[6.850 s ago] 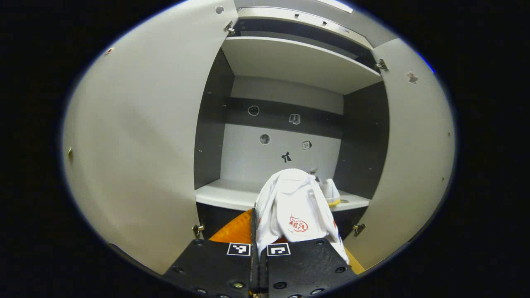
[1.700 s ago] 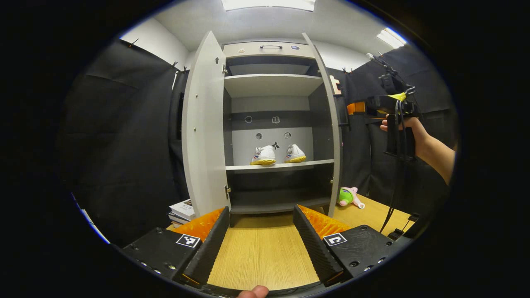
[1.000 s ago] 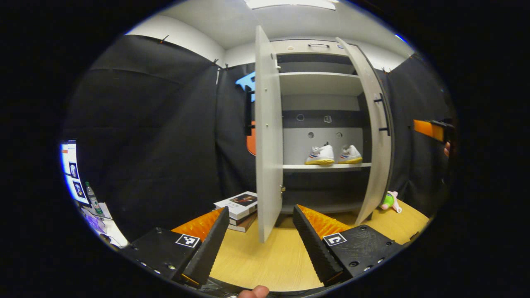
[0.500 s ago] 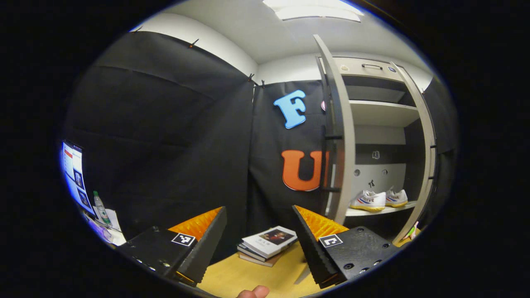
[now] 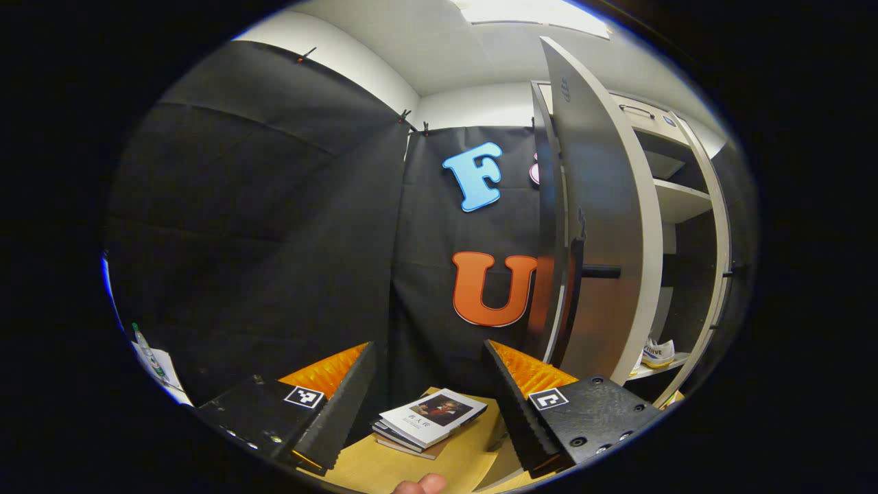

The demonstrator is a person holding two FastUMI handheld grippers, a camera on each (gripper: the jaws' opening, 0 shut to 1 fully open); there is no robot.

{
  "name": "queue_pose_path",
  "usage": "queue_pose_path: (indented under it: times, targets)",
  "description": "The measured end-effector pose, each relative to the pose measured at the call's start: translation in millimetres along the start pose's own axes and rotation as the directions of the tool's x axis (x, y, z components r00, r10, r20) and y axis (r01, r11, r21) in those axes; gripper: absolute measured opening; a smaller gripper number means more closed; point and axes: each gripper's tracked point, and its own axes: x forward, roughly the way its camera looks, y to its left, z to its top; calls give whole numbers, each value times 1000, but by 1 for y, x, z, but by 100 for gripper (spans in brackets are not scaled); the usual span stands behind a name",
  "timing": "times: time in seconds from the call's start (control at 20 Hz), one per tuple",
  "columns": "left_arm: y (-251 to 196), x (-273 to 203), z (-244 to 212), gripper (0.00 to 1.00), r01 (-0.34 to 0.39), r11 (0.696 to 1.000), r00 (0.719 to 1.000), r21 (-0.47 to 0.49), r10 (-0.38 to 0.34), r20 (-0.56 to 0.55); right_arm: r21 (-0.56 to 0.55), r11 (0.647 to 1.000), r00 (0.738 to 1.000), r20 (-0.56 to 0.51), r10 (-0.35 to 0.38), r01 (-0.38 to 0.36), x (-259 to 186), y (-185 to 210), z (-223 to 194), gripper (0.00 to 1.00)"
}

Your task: Grab one shoe with the right hand and put it into the shoe cabinet, grab the other shoe with the left hand and put it into the shoe cabinet; then close the right door with the right hand and the left door with the left hand.

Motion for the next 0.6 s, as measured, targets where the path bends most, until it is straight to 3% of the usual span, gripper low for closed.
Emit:
queue_pose_path:
  times: [0.35,0.5,0.6]
  targets:
    - [-27,5,0,91,44,997,999,60,-45,6,39,999,1000,-2,-29,29,9,-10,1,97]
    - [-37,1,-1,91,55,997,998,54,-55,4,31,999,1000,11,-29,28,11,-10,4,97]
    - [-55,-4,-2,91,101,994,995,28,-101,-2,24,999,1000,12,-24,24,13,-8,3,97]
